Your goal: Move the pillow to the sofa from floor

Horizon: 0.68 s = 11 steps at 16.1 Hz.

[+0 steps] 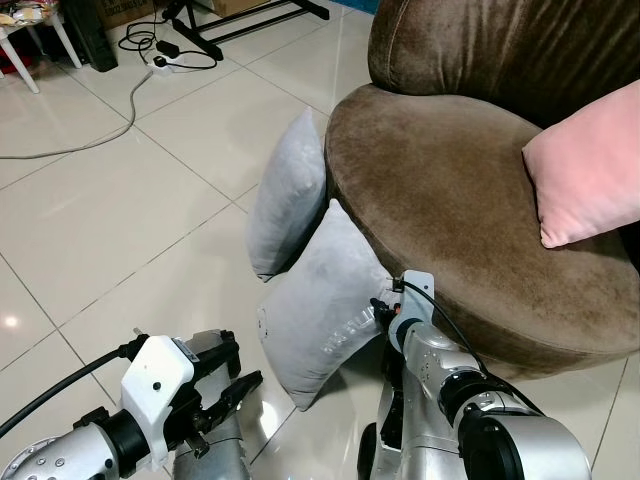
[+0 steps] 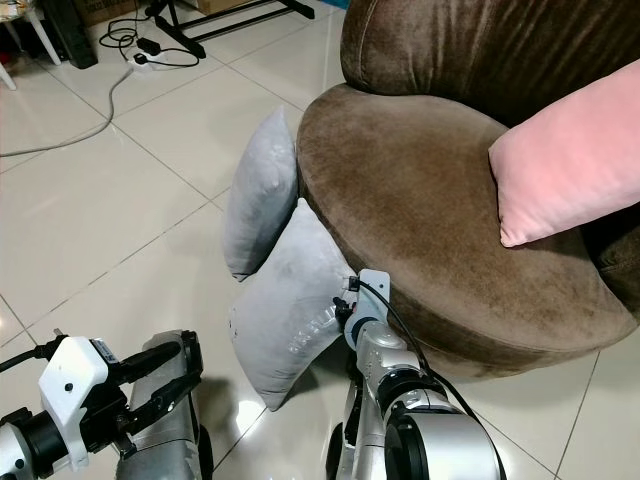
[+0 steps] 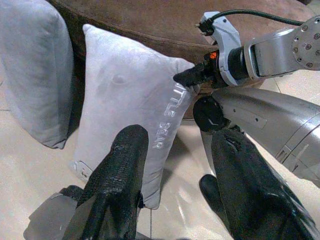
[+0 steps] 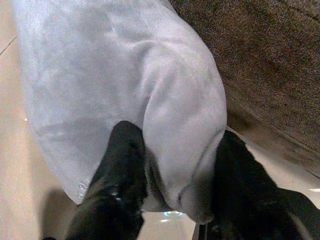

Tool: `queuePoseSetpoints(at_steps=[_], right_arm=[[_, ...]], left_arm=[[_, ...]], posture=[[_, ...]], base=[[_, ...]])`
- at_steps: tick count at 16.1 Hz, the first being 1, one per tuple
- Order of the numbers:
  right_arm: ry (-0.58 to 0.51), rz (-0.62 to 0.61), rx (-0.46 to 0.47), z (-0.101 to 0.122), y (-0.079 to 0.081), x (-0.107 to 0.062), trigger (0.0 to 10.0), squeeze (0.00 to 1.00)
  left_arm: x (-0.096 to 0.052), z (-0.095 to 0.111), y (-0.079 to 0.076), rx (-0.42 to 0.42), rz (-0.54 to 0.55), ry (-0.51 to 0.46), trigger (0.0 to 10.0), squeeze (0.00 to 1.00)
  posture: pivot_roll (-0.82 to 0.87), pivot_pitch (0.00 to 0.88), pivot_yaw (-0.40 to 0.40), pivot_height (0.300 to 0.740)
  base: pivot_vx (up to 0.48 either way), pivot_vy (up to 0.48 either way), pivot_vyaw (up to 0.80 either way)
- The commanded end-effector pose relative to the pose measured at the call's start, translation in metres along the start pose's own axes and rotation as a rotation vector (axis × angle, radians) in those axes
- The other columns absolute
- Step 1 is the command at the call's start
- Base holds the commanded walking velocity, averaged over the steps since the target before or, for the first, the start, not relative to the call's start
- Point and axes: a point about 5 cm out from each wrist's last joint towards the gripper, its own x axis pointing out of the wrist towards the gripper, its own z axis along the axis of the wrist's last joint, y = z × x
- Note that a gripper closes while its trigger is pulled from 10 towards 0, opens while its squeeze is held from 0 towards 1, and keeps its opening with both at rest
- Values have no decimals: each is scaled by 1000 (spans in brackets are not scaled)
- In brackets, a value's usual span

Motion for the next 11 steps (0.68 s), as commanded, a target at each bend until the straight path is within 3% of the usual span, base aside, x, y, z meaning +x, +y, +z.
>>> queuePoseSetpoints(at_steps=[1, 11], right_arm=[[24, 6, -8, -4, 2, 0, 0, 0], [21, 0, -3, -5, 1, 0, 0, 0]], left_arm=[[-1, -2, -3, -6, -14, 23, 10000, 0], [0, -3, -5, -16, -45, 31, 10000, 0]], posture=[[248, 125, -55, 485], [243, 114, -56, 485]], base=[[0, 0, 0], [0, 0, 0]])
